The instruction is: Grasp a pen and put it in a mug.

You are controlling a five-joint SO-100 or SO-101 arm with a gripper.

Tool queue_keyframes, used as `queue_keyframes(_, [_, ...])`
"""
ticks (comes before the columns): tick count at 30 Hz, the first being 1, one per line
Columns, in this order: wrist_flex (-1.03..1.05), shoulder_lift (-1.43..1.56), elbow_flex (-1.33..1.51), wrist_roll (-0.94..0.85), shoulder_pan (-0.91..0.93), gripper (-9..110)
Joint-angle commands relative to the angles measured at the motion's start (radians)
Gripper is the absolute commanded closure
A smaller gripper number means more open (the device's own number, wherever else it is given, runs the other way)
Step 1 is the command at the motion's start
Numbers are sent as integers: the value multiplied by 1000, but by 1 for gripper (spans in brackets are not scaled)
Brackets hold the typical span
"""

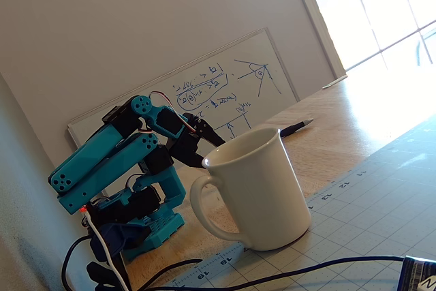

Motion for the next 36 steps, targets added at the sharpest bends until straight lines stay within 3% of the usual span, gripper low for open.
queue_keyframes(1, [-2, 28, -11, 23, -9, 94])
queue_keyframes(21, [-12, -25, -72, 61, -3, 94])
queue_keyframes(27, [-14, -222, -252, 405, -17, 94])
queue_keyframes(36, [-147, -686, -595, 1101, -141, 84])
